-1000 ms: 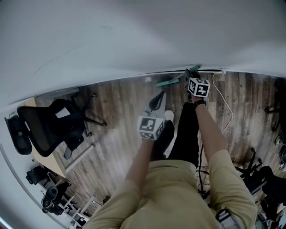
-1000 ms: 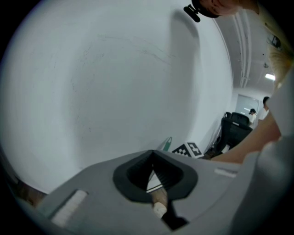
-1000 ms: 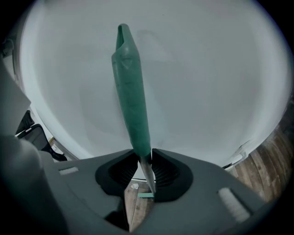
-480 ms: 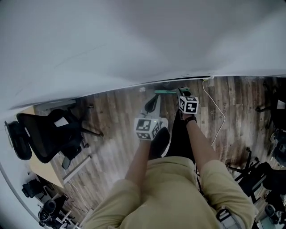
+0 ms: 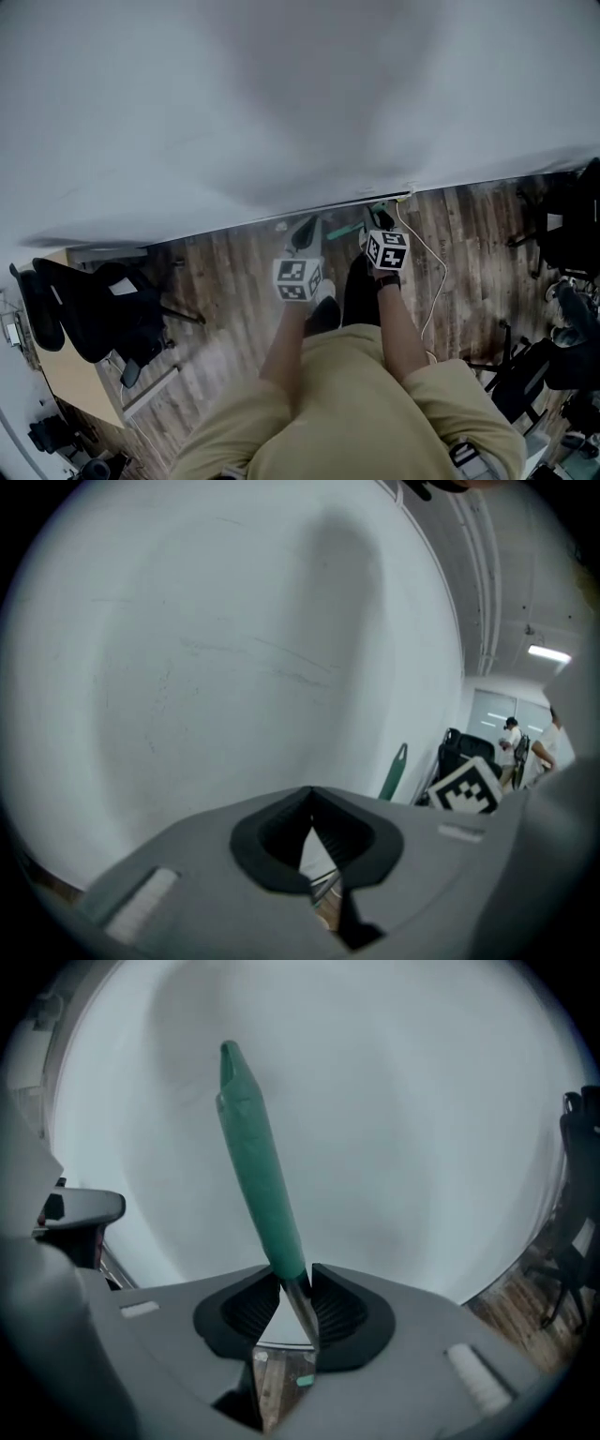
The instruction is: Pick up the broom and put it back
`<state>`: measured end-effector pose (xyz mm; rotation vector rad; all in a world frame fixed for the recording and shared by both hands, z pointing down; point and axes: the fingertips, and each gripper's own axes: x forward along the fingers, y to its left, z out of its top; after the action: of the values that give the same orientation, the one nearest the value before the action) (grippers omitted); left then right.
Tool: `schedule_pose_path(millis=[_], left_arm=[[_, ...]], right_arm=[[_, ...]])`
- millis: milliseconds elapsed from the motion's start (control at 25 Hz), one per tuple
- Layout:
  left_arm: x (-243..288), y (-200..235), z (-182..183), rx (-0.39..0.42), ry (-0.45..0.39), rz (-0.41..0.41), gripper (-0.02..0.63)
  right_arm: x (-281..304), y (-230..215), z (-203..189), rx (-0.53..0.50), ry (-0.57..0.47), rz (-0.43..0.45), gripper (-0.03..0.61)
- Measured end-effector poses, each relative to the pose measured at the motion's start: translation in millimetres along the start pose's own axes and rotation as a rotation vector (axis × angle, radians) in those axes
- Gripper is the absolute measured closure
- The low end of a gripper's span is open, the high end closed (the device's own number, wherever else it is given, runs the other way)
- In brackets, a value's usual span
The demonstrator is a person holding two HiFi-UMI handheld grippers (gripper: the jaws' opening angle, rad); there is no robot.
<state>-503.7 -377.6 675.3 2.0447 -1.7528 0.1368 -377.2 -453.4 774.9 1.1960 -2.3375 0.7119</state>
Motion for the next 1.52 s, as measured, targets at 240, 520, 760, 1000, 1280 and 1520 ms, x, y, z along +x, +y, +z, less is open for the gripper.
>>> schedule_pose_path(millis=[240, 520, 760, 1000, 1280, 1520], left_arm=[[4.4, -21.6, 58.0, 0.055, -0.066, -0.059, 0.612], [-10.0, -35.6, 134.9, 0.134, -0.147, -0.081, 0.612], [-35.8, -56.1, 188.1, 0.22, -0.222, -0.092, 0.612], [-69.3, -65.2, 237.2, 0.254, -0.323, -0.077, 0.612], [-102.2, -67.5, 256.8, 0.289, -0.349, -0.056, 0.612], [-121.0, -87.9, 253.3, 0.301, -0.385, -0.15, 0.614]], right_arm=[[-64.0, 18.1, 87.6, -0.074, -0.177, -0.02, 0.48], [-126.2, 47.1, 155.5, -0.058, -0.344, -0.027, 0.48], [-177.4, 69.2, 221.9, -0.115, -0.512, -0.002, 0.486], [-216.3, 96.1, 263.9, -0.16, -0.576, 0.028, 0.488], [-244.6, 110.8, 271.4, -0.165, -0.617, 0.043, 0.485], [-266.8, 115.1, 265.6, -0.14, -0.633, 0.029, 0.483]])
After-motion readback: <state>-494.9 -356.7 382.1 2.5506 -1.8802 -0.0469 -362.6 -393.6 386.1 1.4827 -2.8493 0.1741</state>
